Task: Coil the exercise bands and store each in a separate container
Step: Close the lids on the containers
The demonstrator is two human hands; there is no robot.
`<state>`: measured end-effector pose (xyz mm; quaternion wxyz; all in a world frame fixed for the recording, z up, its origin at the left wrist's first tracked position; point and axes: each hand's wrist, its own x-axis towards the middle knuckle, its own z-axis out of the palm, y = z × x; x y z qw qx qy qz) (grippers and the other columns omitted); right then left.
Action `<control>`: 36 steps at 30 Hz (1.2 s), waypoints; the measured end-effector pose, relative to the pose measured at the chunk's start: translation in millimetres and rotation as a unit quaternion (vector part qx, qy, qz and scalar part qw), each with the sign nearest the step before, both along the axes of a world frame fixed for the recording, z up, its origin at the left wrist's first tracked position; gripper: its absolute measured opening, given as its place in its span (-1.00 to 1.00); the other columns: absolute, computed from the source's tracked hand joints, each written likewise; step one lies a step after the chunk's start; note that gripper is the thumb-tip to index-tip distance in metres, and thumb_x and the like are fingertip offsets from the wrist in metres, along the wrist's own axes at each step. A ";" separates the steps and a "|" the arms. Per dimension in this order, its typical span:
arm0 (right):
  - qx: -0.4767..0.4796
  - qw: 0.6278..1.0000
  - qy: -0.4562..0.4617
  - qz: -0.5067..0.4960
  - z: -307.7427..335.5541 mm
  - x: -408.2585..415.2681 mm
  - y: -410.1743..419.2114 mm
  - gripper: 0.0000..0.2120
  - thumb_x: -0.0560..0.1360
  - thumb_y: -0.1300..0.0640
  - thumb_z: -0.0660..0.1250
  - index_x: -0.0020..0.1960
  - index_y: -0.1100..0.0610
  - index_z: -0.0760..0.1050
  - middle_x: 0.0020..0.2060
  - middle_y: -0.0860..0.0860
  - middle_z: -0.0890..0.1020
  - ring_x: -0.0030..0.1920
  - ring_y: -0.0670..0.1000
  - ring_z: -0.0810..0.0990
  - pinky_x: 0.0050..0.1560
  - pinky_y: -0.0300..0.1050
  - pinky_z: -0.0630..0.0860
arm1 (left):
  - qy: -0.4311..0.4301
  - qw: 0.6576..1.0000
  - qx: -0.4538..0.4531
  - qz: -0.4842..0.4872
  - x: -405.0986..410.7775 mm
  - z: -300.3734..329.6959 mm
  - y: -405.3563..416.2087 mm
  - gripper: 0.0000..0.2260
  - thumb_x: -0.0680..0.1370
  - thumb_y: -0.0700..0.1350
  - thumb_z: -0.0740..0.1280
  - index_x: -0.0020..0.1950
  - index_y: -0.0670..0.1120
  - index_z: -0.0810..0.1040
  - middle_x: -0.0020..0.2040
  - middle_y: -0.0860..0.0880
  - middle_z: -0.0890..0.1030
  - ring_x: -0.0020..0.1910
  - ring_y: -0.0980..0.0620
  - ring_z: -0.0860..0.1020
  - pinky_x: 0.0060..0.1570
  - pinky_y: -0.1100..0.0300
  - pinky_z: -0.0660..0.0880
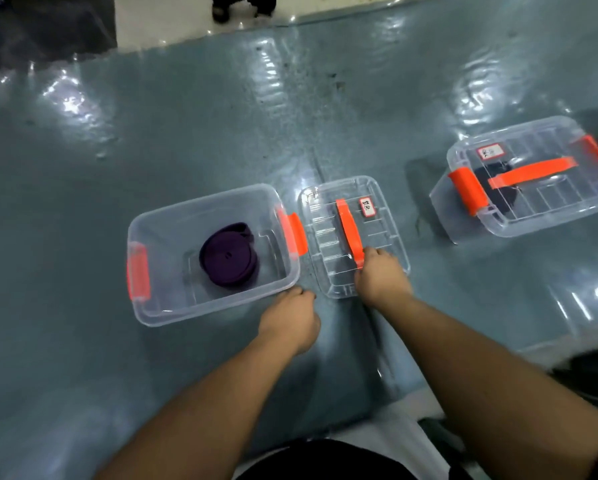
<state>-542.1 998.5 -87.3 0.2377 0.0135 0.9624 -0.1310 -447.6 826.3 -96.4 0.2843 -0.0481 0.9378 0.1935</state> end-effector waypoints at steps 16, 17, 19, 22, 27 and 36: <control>0.048 0.998 0.043 0.026 -24.6 -65.7 -20.6 -0.74 0.63 0.33 0.20 0.27 0.33 0.54 0.22 0.30 0.62 0.25 0.28 0.62 0.24 0.06 0.53 | 0.005 0.998 -0.003 0.055 4.4 -24.3 26.2 -0.74 0.62 -0.01 0.21 0.30 0.02 0.49 0.31 0.01 0.51 0.24 -0.10 0.52 0.11 0.00 0.51; 0.050 0.998 0.041 0.025 -24.1 -66.5 -20.0 -0.75 0.63 0.34 0.21 0.25 0.33 0.56 0.20 0.30 0.64 0.24 0.28 0.63 0.22 0.06 0.55 | 0.007 0.998 -0.004 0.055 5.5 -24.2 27.0 -0.73 0.62 -0.01 0.21 0.30 0.02 0.50 0.30 0.01 0.52 0.24 -0.10 0.52 0.12 0.00 0.51; 0.050 0.998 0.038 0.029 -23.2 -65.3 -17.1 -0.76 0.62 0.33 0.24 0.23 0.32 0.57 0.18 0.29 0.65 0.22 0.28 0.65 0.20 0.06 0.57 | 0.013 0.998 -0.006 0.054 7.8 -22.4 28.4 -0.72 0.62 0.00 0.22 0.31 0.01 0.50 0.30 0.00 0.53 0.24 -0.09 0.53 0.13 -0.01 0.52; 0.043 0.998 0.035 0.039 -23.8 -53.9 -5.6 -0.77 0.58 0.27 0.32 0.21 0.32 0.57 0.16 0.29 0.66 0.21 0.27 0.64 0.22 0.04 0.55 | 0.023 0.998 -0.011 0.051 12.0 -17.0 30.9 -0.70 0.62 0.01 0.22 0.33 0.03 0.51 0.30 0.02 0.54 0.25 -0.08 0.54 0.15 0.00 0.52; 0.020 0.999 0.017 0.031 -18.5 -26.1 26.5 -0.73 0.50 0.19 0.43 0.15 0.30 0.58 0.11 0.29 0.67 0.15 0.28 0.67 0.18 0.06 0.57 | 0.035 0.998 -0.020 0.042 21.5 0.4 36.3 -0.68 0.61 0.00 0.23 0.36 0.02 0.51 0.29 0.02 0.53 0.26 -0.06 0.52 0.13 -0.02 0.57; -0.058 0.998 0.019 0.007 22.8 -8.3 56.6 -0.73 0.48 0.06 0.45 0.02 0.26 0.64 -0.01 0.28 0.72 0.04 0.30 0.70 0.03 0.05 0.59 | 0.090 0.993 -0.039 0.073 31.9 44.7 48.2 -0.66 0.64 -0.02 0.19 0.40 0.01 0.50 0.34 0.02 0.52 0.31 -0.04 0.50 0.20 0.01 0.53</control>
